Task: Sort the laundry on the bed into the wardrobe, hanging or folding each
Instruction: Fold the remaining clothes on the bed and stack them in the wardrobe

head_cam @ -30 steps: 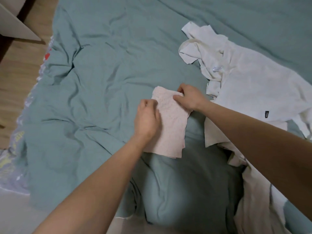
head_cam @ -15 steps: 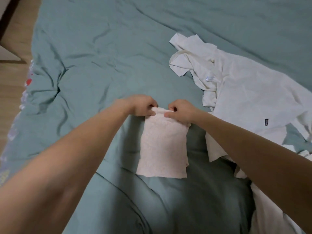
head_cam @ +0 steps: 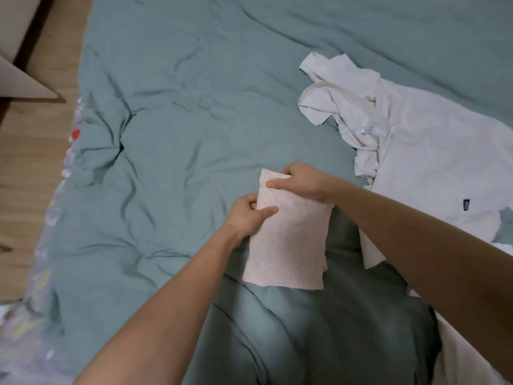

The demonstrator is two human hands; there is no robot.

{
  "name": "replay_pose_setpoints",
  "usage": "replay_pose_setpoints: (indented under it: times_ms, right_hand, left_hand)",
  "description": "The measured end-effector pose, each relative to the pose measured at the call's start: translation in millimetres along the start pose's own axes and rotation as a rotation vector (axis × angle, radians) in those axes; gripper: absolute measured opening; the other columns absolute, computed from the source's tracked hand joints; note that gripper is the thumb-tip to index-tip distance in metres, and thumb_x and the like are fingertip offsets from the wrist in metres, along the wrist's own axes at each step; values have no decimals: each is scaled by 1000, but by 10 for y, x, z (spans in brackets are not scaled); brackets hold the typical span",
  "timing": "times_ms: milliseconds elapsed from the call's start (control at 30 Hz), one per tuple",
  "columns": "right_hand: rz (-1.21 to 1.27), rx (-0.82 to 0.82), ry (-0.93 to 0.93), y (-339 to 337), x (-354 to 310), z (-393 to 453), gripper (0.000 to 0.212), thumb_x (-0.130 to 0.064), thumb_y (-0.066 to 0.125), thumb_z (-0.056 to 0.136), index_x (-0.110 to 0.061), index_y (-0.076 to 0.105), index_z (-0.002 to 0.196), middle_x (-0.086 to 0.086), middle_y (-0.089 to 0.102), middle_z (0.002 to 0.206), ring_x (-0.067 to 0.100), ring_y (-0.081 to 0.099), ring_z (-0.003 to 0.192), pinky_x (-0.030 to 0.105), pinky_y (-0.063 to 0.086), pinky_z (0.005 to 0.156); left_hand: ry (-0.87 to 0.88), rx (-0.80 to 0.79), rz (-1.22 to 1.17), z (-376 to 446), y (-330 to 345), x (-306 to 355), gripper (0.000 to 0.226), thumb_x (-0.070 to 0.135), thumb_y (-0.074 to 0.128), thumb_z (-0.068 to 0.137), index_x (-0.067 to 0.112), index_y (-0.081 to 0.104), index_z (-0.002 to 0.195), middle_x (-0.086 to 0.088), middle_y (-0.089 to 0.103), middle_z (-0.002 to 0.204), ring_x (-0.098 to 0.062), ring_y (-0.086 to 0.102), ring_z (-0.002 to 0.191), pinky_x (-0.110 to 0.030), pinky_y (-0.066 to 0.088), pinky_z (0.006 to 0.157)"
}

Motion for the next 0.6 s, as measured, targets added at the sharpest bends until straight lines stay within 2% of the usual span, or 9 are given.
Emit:
replay_pose_setpoints:
  times_ms: [67, 167, 267, 333, 400, 467, 533, 600]
  right_hand:
    - [130, -20, -83, -43, -151, -112, 41, -41, 63, 88, -5, 53, 71, 3, 48, 66, 15, 45, 62, 31, 32, 57]
    - [194, -2, -269, -280, -561, -405, 29, -29, 63, 90, -8, 53, 72, -2, 44, 66, 8, 40, 60, 27, 32, 59]
    - [157, 5, -447, -529, -1146, -761, 25, -26, 63, 91, -17, 51, 71, -8, 43, 65, 2, 38, 59, 20, 32, 60]
    - [34, 4, -542, -656, -1542, -974, 20, -38, 59, 89, -27, 53, 73, -10, 48, 67, 3, 44, 65, 26, 37, 65]
    - [-164, 57, -621, -774, -1935, -1158, 20, -51, 51, 86, -34, 50, 75, -12, 51, 68, 10, 49, 69, 36, 39, 67]
    - [-449, 163, -739, -842, -2403, -1376, 26, -54, 39, 91, -29, 44, 87, -5, 56, 71, 22, 55, 73, 35, 36, 63]
    - [-738, 256, -884, -808, -2897, -1602, 23, -51, 27, 96, -29, 29, 100, 9, 64, 82, 34, 61, 80, 33, 29, 59]
    - [-831, 334, -961, -806, -3354, -1816, 16, -38, 32, 100, -28, 18, 102, 17, 65, 86, 39, 61, 81, 34, 28, 57]
  left_hand:
    - [42, -68, -102, -144, -17, 75, 29, 16, 76, 81, 6, 66, 106, -15, 72, 98, -21, 66, 81, -30, 54, 73]
    - [52, -100, -46, -419, -113, 119, 41, 31, 83, 72, 10, 69, 104, -12, 73, 101, -19, 69, 89, -36, 54, 84]
    - [36, -66, -15, -762, -228, 195, 36, 31, 84, 72, 16, 70, 102, 0, 74, 100, -12, 69, 93, -26, 54, 85]
    - [48, 8, -44, -987, -391, 272, 26, 26, 81, 75, 19, 69, 97, 6, 73, 91, -4, 67, 82, -14, 53, 73]
    - [70, 54, -54, -1242, -600, 328, 14, 21, 79, 79, 13, 71, 88, 9, 69, 78, -2, 64, 71, -9, 47, 60]
    - [77, 116, -70, -1482, -870, 313, 21, 20, 76, 81, 1, 72, 90, 1, 68, 80, -9, 61, 77, -16, 46, 62]
    - [90, 195, -131, -1783, -1201, 305, 23, 19, 74, 83, -1, 72, 95, -4, 70, 87, -13, 62, 79, -19, 48, 66]
    - [116, 259, -207, -2119, -1537, 301, 19, 16, 73, 84, 2, 72, 97, -4, 73, 90, -13, 65, 81, -18, 50, 69]
Point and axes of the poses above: each hand's wrist, its own z-axis towards the middle knuckle, its own y-axis out of the palm, x = y × z, the point moved 9 cm from there along z, towards the middle knuckle
